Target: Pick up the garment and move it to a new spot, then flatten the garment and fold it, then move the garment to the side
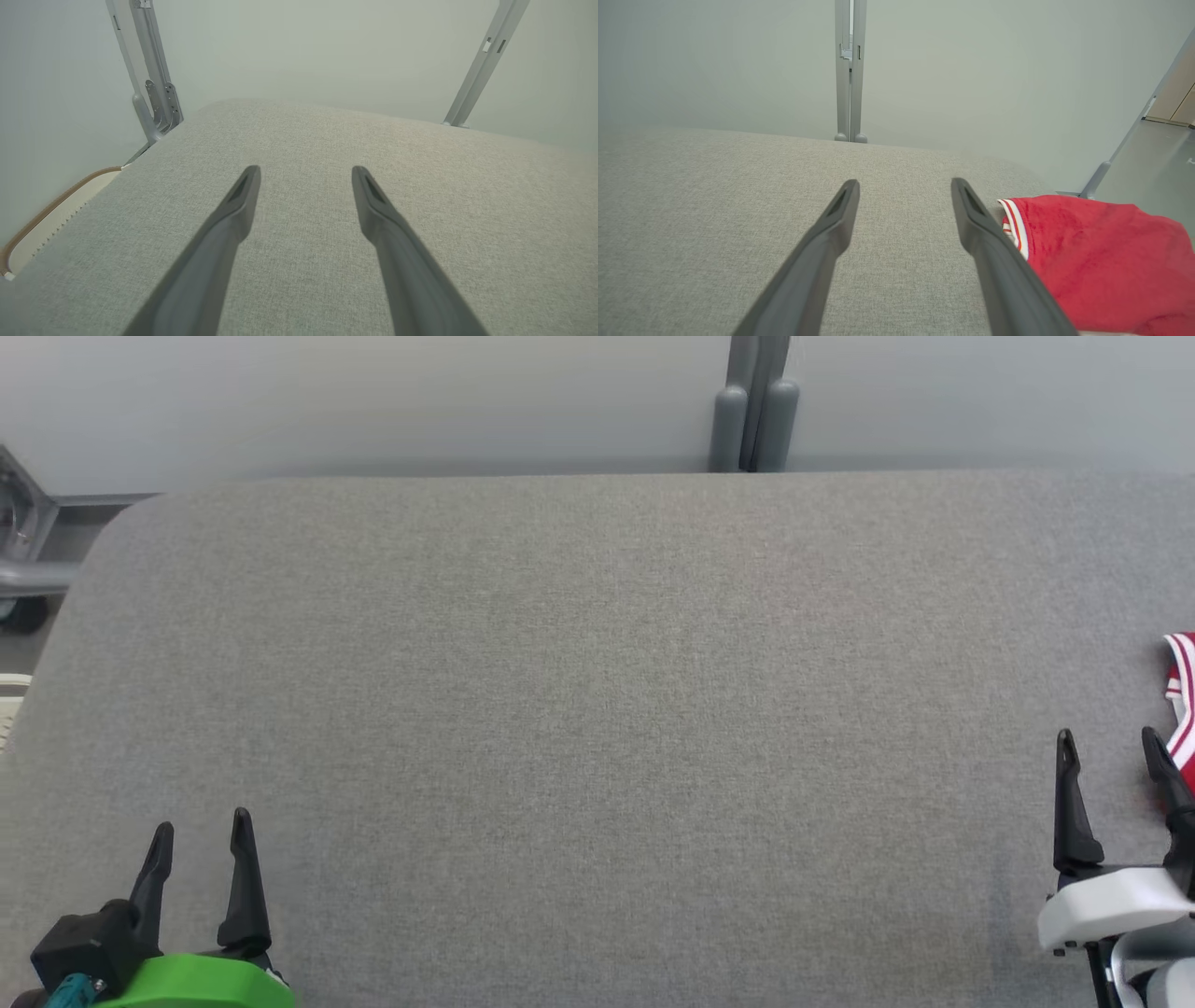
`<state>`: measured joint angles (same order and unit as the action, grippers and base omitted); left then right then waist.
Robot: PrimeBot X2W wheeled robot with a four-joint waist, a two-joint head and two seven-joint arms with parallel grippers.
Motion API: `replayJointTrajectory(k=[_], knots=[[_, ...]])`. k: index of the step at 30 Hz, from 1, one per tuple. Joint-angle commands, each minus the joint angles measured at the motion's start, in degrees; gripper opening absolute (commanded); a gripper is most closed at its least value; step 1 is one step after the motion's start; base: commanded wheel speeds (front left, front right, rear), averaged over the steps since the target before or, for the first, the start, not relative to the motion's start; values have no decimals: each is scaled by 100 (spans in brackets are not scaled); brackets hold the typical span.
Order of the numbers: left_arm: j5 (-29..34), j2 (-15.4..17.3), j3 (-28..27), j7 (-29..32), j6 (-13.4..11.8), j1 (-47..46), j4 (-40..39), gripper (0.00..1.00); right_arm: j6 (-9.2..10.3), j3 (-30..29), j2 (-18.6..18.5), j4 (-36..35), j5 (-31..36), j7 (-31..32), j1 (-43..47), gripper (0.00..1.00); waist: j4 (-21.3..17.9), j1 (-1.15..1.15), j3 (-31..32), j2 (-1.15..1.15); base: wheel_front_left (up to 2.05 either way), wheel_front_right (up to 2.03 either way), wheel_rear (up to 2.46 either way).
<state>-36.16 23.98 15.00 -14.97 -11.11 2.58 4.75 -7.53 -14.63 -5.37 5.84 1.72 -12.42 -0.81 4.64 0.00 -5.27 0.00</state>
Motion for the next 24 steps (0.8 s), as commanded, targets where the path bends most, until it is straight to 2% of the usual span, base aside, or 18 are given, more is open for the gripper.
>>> replayJointTrajectory(k=[1,5,11,24], knots=[[63,-69,-87,-25,84,98,46,100,8,-45,51,30,150,-87,119,100,333,0,400,0,0,0,0],[262,-236,-261,-25,275,237,133,100,8,-107,148,107,404,-185,262,100,340,0,537,0,0,0,0],[461,-406,-449,-23,507,301,231,100,8,-169,218,98,448,-248,326,100,269,0,652,0,0,0,0],[713,-611,-658,-22,787,353,370,100,8,-150,240,233,322,-268,394,100,89,0,799,0,0,0,0]])
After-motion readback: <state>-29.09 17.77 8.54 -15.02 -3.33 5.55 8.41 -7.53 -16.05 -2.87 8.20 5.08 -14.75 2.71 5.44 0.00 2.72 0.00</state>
